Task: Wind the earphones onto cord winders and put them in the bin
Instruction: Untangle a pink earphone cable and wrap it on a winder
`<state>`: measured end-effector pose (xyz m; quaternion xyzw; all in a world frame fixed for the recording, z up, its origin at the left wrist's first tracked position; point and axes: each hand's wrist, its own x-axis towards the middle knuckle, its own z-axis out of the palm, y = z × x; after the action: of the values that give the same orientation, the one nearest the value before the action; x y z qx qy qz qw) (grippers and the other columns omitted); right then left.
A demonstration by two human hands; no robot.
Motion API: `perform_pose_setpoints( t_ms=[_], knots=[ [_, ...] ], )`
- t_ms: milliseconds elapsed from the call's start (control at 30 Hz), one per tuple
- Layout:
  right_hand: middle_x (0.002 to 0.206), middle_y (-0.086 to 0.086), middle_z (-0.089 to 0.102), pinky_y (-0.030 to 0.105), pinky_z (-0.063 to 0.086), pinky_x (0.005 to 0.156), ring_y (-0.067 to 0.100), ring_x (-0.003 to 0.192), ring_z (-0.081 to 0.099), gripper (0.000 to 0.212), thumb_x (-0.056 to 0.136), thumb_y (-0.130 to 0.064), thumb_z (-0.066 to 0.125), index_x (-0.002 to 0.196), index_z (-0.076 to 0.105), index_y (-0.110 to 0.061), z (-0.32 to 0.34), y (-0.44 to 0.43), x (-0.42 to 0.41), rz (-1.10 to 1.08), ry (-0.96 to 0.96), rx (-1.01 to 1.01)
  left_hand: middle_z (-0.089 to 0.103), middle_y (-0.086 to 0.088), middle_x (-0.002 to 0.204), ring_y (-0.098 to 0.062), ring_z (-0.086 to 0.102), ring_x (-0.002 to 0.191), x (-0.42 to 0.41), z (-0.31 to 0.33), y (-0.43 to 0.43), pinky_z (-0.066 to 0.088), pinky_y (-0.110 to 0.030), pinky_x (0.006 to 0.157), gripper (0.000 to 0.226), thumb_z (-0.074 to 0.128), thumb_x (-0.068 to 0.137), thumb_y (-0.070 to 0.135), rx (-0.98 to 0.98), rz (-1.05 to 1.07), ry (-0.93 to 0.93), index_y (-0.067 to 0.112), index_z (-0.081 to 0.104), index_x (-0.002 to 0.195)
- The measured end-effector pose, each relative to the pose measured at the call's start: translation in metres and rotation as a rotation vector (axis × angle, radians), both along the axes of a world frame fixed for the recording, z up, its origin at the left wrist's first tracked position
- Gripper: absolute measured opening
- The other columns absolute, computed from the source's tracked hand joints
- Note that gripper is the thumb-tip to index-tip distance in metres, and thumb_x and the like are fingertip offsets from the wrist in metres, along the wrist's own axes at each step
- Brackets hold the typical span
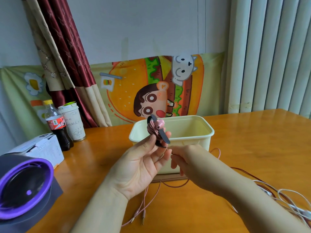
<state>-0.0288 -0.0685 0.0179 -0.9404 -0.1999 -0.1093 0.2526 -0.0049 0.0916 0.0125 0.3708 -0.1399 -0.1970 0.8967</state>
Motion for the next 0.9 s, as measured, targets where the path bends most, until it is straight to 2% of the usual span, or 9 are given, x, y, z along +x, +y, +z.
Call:
perform_pose_setpoints(
  t_ms=[67,167,233,300,367,467,633,767,900],
  knots=[
    [0.065,-0.019,0.051,0.014,0.043,0.062,-0.001,0.060,0.052,0.034,0.101,-0.019,0.042,0.074,0.047,-0.038,0.004,-0.001,-0.002,0.017,-0.005,-0.020,0.072,-0.016,0.110,-0.017,0.073,0.080,0.004,-0.002,0.004,0.060,-0.032,0.066,0.066,0.100,0.035,0.014,0.022,0.022,-0.034,0.008,0.078,0.097],
    [0.083,-0.015,0.061,0.012,0.044,0.068,-0.001,0.068,0.057,0.023,0.099,-0.020,0.047,0.109,0.063,-0.034,0.006,-0.002,-0.003,0.025,-0.021,-0.003,0.074,-0.010,0.107,-0.013,0.072,0.079,0.005,-0.002,0.009,0.060,-0.030,0.069,0.061,0.099,0.040,0.019,0.074,0.055,-0.063,0.016,0.079,0.099],
    [0.089,-0.014,0.062,0.013,0.045,0.071,0.000,0.073,0.057,0.030,0.099,-0.018,0.047,0.122,0.059,-0.032,0.007,-0.001,-0.006,0.026,-0.037,-0.008,0.074,-0.002,0.102,-0.008,0.071,0.079,0.002,-0.001,0.009,0.057,-0.028,0.075,0.037,0.088,0.059,0.025,0.196,0.087,-0.086,0.023,0.080,0.095],
    [0.092,-0.012,0.064,0.013,0.045,0.069,-0.002,0.068,0.054,0.030,0.099,-0.017,0.045,0.122,0.058,-0.031,0.007,0.000,-0.008,0.026,-0.041,-0.040,0.074,0.002,0.092,-0.006,0.070,0.075,-0.001,0.000,0.007,0.048,-0.028,0.079,0.019,0.070,0.069,0.024,0.302,0.137,-0.079,0.026,0.081,0.085],
    [0.095,-0.010,0.067,0.018,0.051,0.071,-0.003,0.067,0.055,0.029,0.099,-0.016,0.045,0.122,0.058,-0.030,0.008,-0.001,-0.008,0.016,-0.010,-0.045,0.074,0.004,0.089,-0.005,0.068,0.075,-0.001,0.000,0.005,0.044,-0.028,0.080,0.021,0.065,0.071,0.021,0.365,0.172,-0.093,0.027,0.081,0.085],
    [0.094,-0.009,0.070,0.023,0.055,0.078,0.003,0.075,0.063,0.030,0.097,-0.021,0.053,0.125,0.059,-0.029,0.009,-0.002,-0.008,-0.005,0.064,-0.047,0.074,0.008,0.098,-0.005,0.064,0.084,0.001,-0.003,0.006,0.044,-0.026,0.080,0.028,0.067,0.073,0.022,0.475,0.225,-0.158,0.028,0.079,0.097],
    [0.081,-0.008,0.071,0.025,0.058,0.069,0.002,0.063,0.067,0.021,0.092,-0.026,0.060,0.112,0.061,-0.030,0.015,-0.005,-0.015,0.028,0.158,0.015,0.074,0.004,0.109,-0.008,0.065,0.095,0.003,-0.008,0.004,0.051,-0.028,0.085,0.026,0.064,0.086,0.010,0.605,0.320,-0.287,0.022,0.071,0.107],
    [0.077,-0.014,0.066,0.025,0.057,0.067,0.002,0.068,0.064,0.015,0.089,-0.031,0.063,0.103,0.065,-0.033,0.023,-0.011,-0.016,-0.019,0.029,0.067,0.072,0.008,0.109,-0.010,0.067,0.100,0.006,-0.011,0.006,0.053,-0.032,0.090,0.031,0.071,0.086,0.013,0.919,0.424,-0.380,0.036,0.063,0.106],
    [0.084,-0.017,0.067,0.019,0.054,0.075,-0.001,0.076,0.063,0.012,0.085,-0.024,0.067,0.097,0.069,-0.029,0.026,-0.022,-0.009,-0.080,-0.095,0.184,0.071,0.015,0.109,-0.003,0.067,0.096,0.003,-0.011,0.007,0.051,-0.028,0.088,0.032,0.074,0.084,0.017,1.139,0.254,-0.514,0.034,0.066,0.111]
  ],
)
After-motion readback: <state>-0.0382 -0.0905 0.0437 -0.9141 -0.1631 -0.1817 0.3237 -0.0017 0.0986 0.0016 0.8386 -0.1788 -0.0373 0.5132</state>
